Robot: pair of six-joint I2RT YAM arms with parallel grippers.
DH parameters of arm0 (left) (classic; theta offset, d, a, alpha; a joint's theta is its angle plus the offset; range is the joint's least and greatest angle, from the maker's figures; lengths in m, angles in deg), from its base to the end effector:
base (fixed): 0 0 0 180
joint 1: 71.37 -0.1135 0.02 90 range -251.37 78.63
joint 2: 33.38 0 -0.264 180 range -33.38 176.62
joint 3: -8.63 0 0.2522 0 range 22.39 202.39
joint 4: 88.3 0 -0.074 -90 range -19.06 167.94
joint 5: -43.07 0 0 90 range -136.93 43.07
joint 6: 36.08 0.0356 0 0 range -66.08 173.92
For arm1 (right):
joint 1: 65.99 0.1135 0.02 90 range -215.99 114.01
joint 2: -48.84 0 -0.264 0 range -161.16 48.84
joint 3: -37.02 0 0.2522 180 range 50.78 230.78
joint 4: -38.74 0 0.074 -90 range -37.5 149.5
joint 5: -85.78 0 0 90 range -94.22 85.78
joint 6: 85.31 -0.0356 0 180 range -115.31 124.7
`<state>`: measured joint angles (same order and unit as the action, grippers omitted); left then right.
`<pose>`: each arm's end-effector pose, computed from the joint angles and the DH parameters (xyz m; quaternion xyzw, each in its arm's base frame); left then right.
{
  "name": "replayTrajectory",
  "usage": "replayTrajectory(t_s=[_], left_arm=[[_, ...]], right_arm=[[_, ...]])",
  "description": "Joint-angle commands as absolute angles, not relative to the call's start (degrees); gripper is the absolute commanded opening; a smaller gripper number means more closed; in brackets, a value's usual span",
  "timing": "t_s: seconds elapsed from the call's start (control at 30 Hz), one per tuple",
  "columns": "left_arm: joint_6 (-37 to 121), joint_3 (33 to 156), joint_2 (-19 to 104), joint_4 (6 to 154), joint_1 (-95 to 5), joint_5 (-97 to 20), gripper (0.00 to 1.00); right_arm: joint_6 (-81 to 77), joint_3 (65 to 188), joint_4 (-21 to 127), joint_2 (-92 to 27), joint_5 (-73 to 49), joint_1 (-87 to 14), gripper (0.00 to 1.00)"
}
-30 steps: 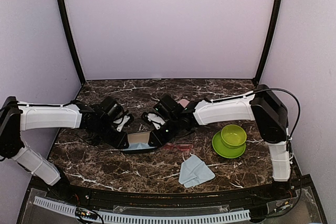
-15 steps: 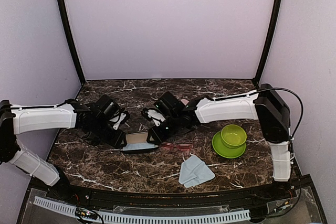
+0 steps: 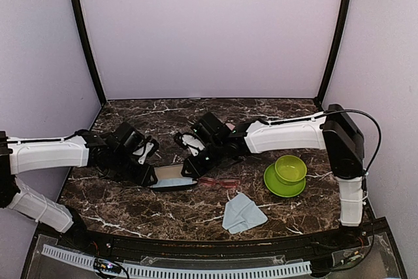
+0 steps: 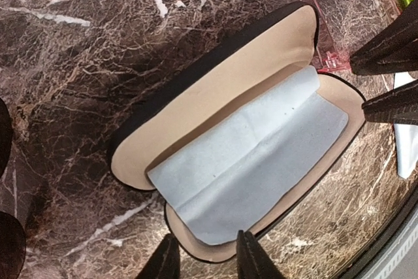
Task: Organize the sunglasses
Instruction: Adjust the opened sunglasses case at the center of the board.
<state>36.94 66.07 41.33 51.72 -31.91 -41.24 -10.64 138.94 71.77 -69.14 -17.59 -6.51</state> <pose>0.1911 -0.1619 0.2013 0.2005 0.9371 -0.1751 0.2256 0.2252 0.3982 0.1948 -0.3874 0.8471 0.2975 0.2095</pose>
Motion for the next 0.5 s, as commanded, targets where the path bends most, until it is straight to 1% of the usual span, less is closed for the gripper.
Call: replayTrajectory(t_s=[0.0,0.17,0.47], left_arm=[[35.2,64.6,42.1,54.3,-30.4,-39.6,0.30],[34.1,63.9,43.3,55.1,-28.6,-39.6,0.24],[32.4,61.7,43.7,56.1,-26.4,-39.9,0.21]], right_arm=[[-11.2,138.2,69.7,-69.8,-18.5,-5.4,0.24],[-12.1,136.5,68.7,-70.0,-19.1,-4.4,0.21],[-14.3,132.1,66.4,-69.4,-19.4,-3.3,0.18]])
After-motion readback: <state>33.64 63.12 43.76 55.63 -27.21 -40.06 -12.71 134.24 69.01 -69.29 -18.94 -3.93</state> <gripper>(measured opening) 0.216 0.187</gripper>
